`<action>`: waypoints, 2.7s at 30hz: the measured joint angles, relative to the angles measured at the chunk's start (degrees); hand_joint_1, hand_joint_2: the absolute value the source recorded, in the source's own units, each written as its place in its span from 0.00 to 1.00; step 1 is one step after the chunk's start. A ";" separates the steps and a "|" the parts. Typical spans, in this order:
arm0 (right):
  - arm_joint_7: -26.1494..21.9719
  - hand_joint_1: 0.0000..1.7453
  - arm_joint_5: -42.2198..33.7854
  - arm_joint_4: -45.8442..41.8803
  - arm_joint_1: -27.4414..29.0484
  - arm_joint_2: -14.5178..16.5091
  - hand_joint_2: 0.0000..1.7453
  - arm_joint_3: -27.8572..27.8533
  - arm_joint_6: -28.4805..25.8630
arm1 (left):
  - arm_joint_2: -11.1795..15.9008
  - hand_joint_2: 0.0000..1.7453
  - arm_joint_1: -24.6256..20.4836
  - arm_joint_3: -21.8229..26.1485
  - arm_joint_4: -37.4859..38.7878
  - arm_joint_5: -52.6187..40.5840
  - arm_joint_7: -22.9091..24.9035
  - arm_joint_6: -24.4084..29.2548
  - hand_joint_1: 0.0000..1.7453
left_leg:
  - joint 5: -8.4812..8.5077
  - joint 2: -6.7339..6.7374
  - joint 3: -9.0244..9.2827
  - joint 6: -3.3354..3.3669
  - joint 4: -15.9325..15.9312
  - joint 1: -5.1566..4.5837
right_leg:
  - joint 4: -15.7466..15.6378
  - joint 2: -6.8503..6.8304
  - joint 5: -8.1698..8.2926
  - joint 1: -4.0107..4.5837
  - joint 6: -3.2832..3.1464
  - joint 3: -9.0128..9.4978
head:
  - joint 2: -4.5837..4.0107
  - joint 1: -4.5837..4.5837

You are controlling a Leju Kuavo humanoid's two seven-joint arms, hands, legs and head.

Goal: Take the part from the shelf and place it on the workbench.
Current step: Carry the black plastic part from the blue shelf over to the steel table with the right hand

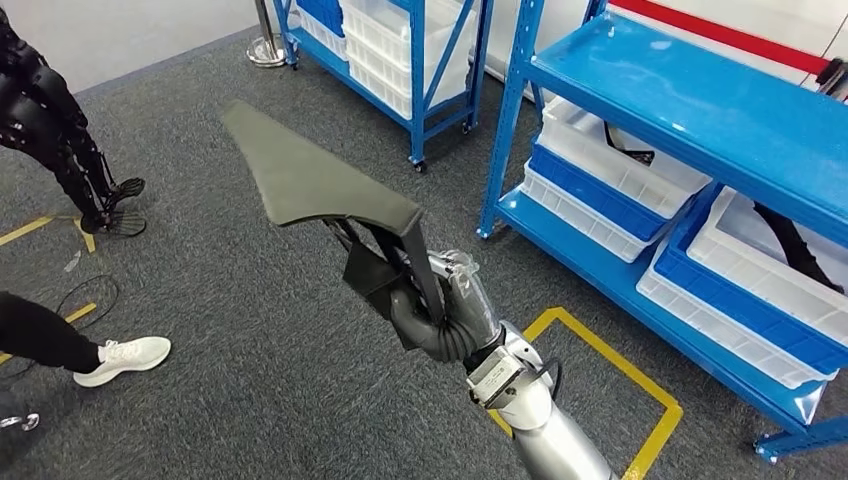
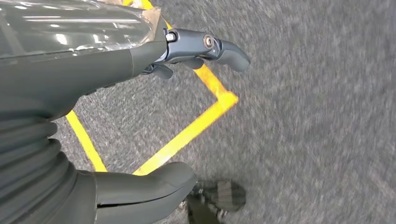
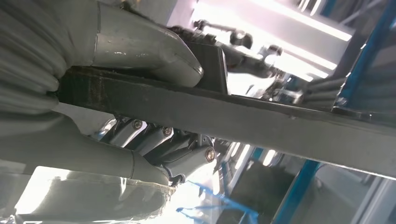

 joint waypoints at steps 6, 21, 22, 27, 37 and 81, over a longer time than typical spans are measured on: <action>-0.09 1.00 0.10 0.02 1.31 -0.19 1.00 -0.36 0.76 | -0.01 1.00 0.13 0.00 -0.01 -0.02 0.00 -0.23 0.00 | 0.17 -4.10 0.12 0.27 -0.10 0.24 | 9.80 3.48 -2.54 -0.64 0.98 -5.59 | 0.00 0.21; -0.61 1.00 -1.19 -1.31 3.00 0.80 1.00 -2.59 3.17 | 0.09 1.00 1.03 0.38 0.01 -0.16 -0.31 -0.34 0.00 | -6.14 -0.40 -8.14 -2.58 15.58 0.62 | -2.92 0.62 2.35 -0.47 -1.69 0.54 | 0.01 -0.23; -0.67 1.00 -1.17 -1.49 3.09 0.82 1.00 -2.73 3.20 | 0.10 1.00 1.02 0.40 0.01 -0.16 -0.31 -0.34 0.00 | -4.27 0.18 -6.11 -2.29 11.83 0.54 | -2.92 0.11 2.28 -0.40 -1.68 0.63 | 0.01 -0.23; -1.52 1.00 -1.49 -2.67 3.50 0.91 1.00 -3.61 3.62 | 0.16 1.00 0.73 0.48 -0.01 -0.29 -0.31 -0.33 0.00 | -1.35 1.95 -1.00 -0.76 1.80 -0.60 | -3.07 -2.06 1.77 0.17 -0.65 1.02 | 0.00 -0.16; -1.85 1.00 -1.69 -3.67 4.54 0.58 1.00 -5.23 4.91 | 0.03 1.00 0.82 0.59 -0.01 -0.38 -0.29 -0.49 0.00 | -0.29 -4.60 0.22 0.75 0.29 -0.05 | 8.09 3.65 -1.74 -0.52 0.95 -4.85 | 0.01 0.13; 1.83 1.00 5.24 -17.95 1.71 -0.70 1.00 -9.68 2.47 | -0.19 1.00 1.18 0.75 -0.01 -1.75 -0.08 -0.90 0.00 | -7.70 -0.72 -9.15 -2.27 17.48 0.57 | -3.19 1.24 2.33 -0.34 -1.81 0.73 | 0.01 0.07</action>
